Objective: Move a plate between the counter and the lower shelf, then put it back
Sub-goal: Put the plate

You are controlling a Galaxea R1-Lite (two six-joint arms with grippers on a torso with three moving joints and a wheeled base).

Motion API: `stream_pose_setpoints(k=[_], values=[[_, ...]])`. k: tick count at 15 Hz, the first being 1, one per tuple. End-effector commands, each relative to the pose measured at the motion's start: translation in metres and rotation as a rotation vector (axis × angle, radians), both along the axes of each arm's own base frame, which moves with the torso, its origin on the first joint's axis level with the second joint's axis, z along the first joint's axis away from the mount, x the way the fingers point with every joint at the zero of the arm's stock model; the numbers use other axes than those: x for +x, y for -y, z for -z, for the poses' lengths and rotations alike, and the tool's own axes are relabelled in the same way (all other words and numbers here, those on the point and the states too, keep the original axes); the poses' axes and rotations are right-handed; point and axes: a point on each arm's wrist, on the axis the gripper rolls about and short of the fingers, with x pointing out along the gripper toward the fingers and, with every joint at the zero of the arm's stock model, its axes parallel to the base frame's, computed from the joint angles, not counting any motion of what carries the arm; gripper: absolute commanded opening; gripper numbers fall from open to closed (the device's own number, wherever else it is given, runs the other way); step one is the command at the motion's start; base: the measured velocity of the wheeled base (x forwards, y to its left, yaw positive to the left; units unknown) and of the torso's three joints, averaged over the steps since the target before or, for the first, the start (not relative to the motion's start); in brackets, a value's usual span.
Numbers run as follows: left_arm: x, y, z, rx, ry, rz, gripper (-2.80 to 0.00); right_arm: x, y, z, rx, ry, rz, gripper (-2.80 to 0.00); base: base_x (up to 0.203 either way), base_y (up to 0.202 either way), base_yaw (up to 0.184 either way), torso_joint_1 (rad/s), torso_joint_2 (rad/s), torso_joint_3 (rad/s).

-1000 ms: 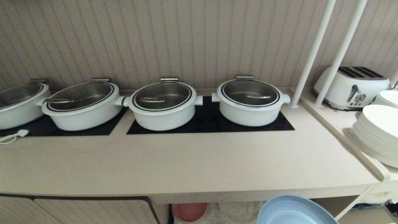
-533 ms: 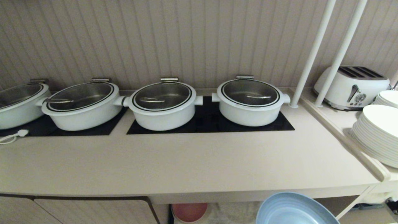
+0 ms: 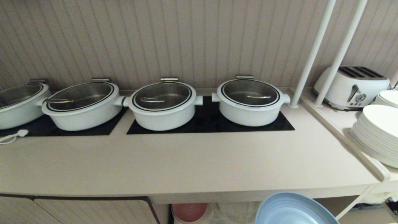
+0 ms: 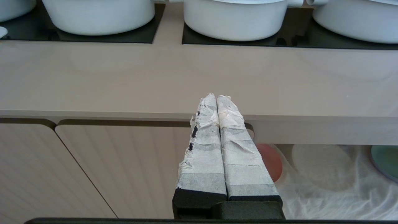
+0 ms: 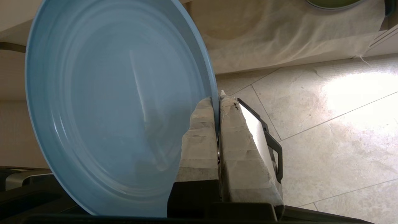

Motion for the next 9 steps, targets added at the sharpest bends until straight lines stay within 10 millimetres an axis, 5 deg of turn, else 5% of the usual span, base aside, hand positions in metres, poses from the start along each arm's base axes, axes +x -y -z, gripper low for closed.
stream_pose_setpoints(k=[1, 9], values=[[0.0, 0.0, -0.0001, -0.001, 0.001, 0.0, -2.8, 0.0001, -0.0001, 0.0001, 0.002, 0.0, 0.001, -2.8, 0.0, 0.0, 0.0, 0.0, 0.0, 0.0], [0.0, 0.0, -0.0001, -0.001, 0.001, 0.0, -2.8, -0.0008, 0.0005, 0.0009, -0.001, -0.001, 0.003, -2.8, 0.0, 0.0, 0.0, 0.0, 0.0, 0.0]])
